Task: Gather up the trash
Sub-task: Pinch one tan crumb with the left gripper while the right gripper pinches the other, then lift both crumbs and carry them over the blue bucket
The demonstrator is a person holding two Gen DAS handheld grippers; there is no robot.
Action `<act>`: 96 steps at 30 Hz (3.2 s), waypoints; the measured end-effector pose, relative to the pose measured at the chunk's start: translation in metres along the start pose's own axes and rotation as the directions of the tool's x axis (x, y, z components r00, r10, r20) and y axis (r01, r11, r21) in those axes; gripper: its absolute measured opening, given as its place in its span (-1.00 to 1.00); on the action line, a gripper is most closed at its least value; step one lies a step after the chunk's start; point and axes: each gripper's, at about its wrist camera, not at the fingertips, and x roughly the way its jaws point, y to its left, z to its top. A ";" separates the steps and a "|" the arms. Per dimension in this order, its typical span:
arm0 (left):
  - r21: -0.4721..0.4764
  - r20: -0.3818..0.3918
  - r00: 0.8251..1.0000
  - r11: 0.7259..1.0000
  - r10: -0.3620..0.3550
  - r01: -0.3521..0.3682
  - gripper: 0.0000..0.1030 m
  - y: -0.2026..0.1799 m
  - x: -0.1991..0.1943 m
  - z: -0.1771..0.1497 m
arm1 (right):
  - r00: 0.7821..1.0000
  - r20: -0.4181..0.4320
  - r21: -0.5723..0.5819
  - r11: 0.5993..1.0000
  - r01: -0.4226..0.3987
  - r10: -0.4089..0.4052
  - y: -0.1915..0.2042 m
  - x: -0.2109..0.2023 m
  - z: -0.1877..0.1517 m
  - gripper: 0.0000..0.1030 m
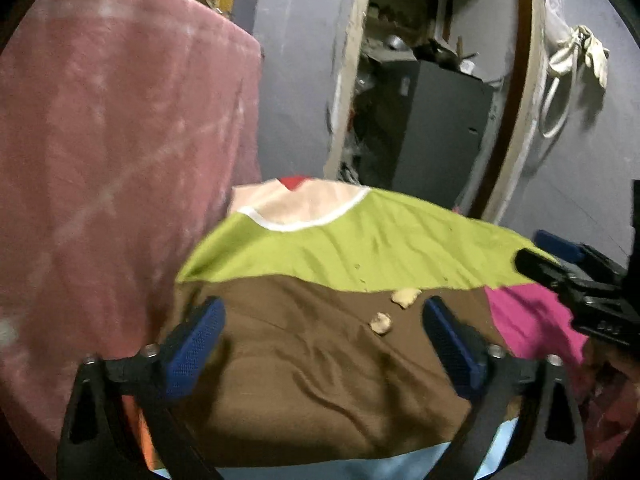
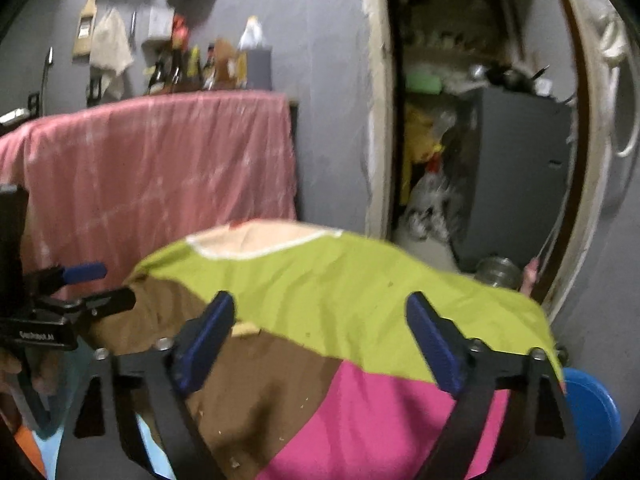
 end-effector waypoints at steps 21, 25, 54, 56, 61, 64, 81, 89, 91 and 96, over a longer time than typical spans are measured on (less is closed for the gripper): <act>0.053 -0.260 0.957 0.987 -0.130 0.149 -0.66 -0.029 0.072 -0.001 | 0.963 -0.238 -0.033 0.990 -0.136 0.124 0.003 0.064 -0.004 0.00; 0.069 -0.258 0.958 0.987 -0.121 0.143 -0.72 -0.031 0.074 0.000 | 0.958 -0.255 -0.033 0.989 -0.142 0.129 0.003 0.068 -0.004 0.00; -0.159 -0.148 0.989 0.987 0.001 -0.025 -0.73 0.014 0.047 0.005 | 0.921 -0.372 -0.210 0.956 -0.206 0.116 0.061 0.102 -0.006 -0.53; -0.158 -0.122 0.993 0.987 -0.005 -0.014 -0.74 0.010 0.041 0.005 | 0.937 -0.330 -0.196 0.962 -0.188 0.116 0.059 0.092 -0.003 -0.53; -0.150 -0.036 0.999 0.989 -0.009 0.003 -0.74 -0.001 0.024 0.009 | 0.978 -0.175 -0.129 0.982 -0.140 0.116 0.044 0.053 0.006 -0.53; -0.138 0.029 0.999 0.990 -0.012 0.016 -0.73 -0.012 0.010 0.013 | 0.993 -0.078 -0.119 0.988 -0.100 0.091 0.039 0.026 0.013 -0.53; -0.007 0.390 0.919 0.997 -0.063 0.071 -0.73 -0.099 -0.074 0.044 | 0.925 0.363 -0.082 0.984 0.156 -0.117 0.016 -0.137 0.041 -0.53; 0.056 0.498 0.856 0.991 -0.135 0.124 -0.73 -0.165 -0.107 0.041 | 0.834 0.486 -0.032 0.948 0.316 -0.261 -0.005 -0.199 0.028 -0.53; 0.073 0.515 0.843 0.988 -0.156 0.138 -0.73 -0.181 -0.111 0.041 | 0.812 0.507 -0.021 0.937 0.348 -0.290 -0.012 -0.213 0.024 -0.53; 0.107 0.539 0.818 0.980 -0.201 0.171 -0.73 -0.220 -0.121 0.038 | 0.763 0.536 0.012 0.906 0.422 -0.362 -0.030 -0.243 0.010 -0.53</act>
